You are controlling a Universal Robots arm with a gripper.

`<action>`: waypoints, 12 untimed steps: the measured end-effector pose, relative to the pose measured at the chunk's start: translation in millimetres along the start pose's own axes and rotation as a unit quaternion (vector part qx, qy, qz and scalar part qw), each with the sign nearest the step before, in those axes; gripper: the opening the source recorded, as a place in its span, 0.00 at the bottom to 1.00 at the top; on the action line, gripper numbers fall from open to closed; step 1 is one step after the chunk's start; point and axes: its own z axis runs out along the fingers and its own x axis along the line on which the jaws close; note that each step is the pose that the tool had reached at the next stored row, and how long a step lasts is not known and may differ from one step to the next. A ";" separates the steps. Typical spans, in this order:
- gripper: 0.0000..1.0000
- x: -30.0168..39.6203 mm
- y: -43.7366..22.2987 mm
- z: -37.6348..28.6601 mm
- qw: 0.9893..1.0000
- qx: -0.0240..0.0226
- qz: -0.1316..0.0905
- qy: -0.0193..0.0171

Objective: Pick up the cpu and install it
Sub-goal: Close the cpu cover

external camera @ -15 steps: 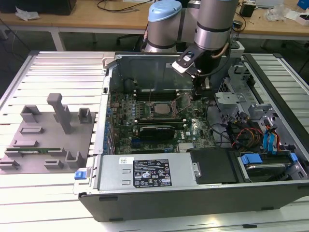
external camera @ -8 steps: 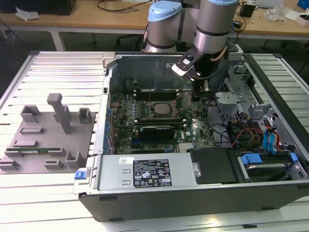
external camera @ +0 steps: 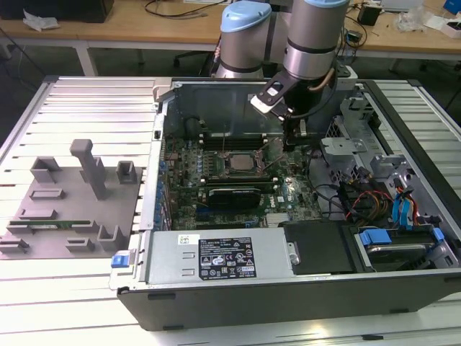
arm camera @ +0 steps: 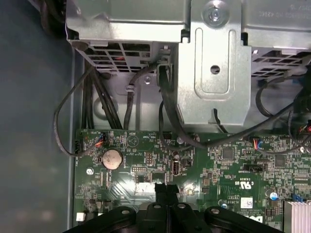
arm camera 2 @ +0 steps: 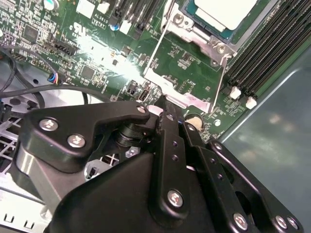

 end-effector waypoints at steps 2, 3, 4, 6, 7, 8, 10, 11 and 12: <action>0.11 0.1 -0.1 0.1 1.000 0.000 0.000 0.000; 0.11 0.1 -0.3 0.1 1.000 0.000 0.000 0.000; 0.11 0.1 -0.4 0.1 1.000 0.000 0.000 0.000; 0.11 0.1 -2.4 0.0 1.000 0.000 0.000 0.000; 0.11 0.2 -3.6 0.0 1.000 0.000 0.000 0.000; 0.11 0.2 -5.2 -0.1 1.000 0.000 0.000 0.000; 0.11 0.2 -7.4 -0.2 1.000 0.000 0.000 0.000; 0.11 0.3 -9.4 -0.2 1.000 0.000 0.000 0.000; 0.11 0.3 -11.6 -0.3 1.000 0.000 0.000 0.000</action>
